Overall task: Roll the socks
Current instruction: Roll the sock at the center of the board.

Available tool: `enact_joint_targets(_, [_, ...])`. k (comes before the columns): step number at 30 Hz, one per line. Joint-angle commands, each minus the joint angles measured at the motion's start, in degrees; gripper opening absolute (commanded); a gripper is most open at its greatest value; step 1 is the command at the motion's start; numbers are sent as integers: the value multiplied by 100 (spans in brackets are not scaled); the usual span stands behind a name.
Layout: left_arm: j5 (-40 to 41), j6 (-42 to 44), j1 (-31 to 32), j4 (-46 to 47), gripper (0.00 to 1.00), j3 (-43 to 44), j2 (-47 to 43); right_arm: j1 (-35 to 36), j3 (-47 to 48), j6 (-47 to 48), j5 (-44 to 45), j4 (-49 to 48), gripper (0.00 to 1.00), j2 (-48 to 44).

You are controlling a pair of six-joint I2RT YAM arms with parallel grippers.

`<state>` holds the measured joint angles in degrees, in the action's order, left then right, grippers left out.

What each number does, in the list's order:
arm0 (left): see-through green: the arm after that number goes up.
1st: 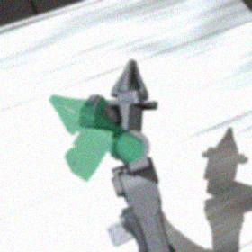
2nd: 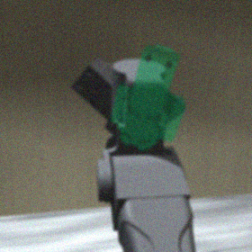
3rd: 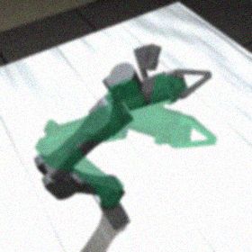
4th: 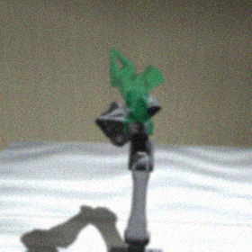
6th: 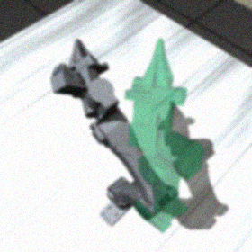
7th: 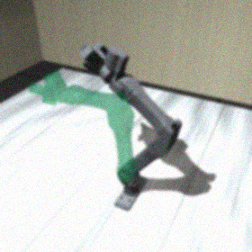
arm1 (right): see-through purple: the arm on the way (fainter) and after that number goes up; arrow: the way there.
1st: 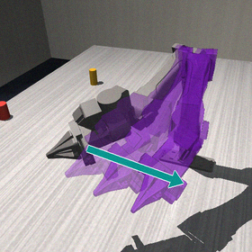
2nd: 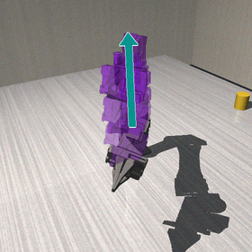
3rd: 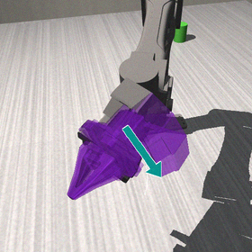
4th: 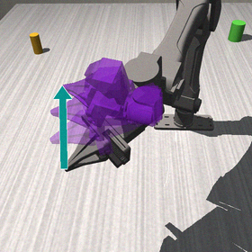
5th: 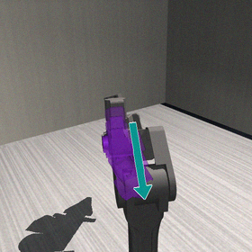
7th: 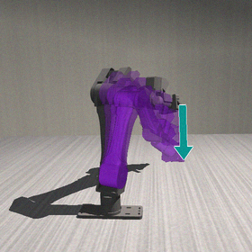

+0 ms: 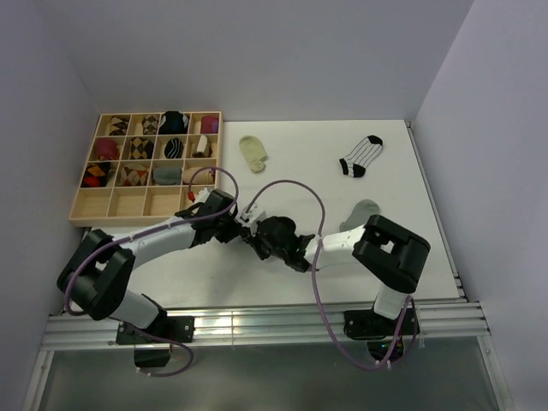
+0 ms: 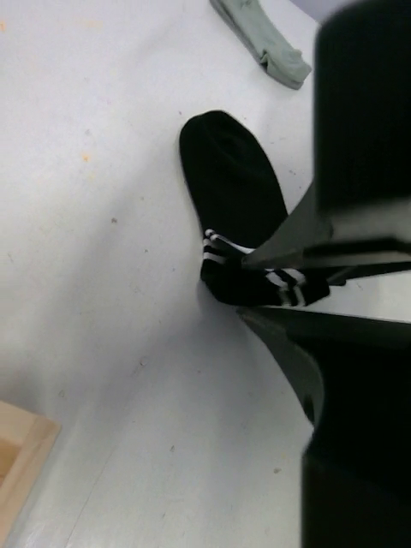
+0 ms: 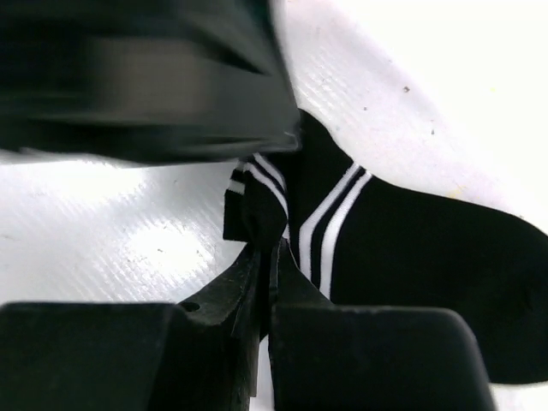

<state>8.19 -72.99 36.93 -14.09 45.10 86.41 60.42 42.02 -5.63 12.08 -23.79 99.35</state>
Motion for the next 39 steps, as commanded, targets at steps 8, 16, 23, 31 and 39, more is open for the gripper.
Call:
enact_joint_targets(8, [474,522,-28,950,43,-1037,-1758,-1707,298,-1106,-4016,191,0,101])
enact_joint_targets(16, [-326,1234,-28,2182,49,-1847,-1831,-2333,588,-1968,-5531,-91,0,813])
enact_joint_targets(23, [-572,1586,-28,2314,49,-1961,-1460,-2614,843,-2381,-5778,41,0,1288])
enact_joint_targets(31, [-652,1736,-28,2551,49,-1900,-907,-2667,1107,-2364,-5919,445,0,1543])
enact_joint_targets(39, [-371,1788,-28,2543,48,-1602,-424,-2676,1168,-2355,-5927,560,0,1596])
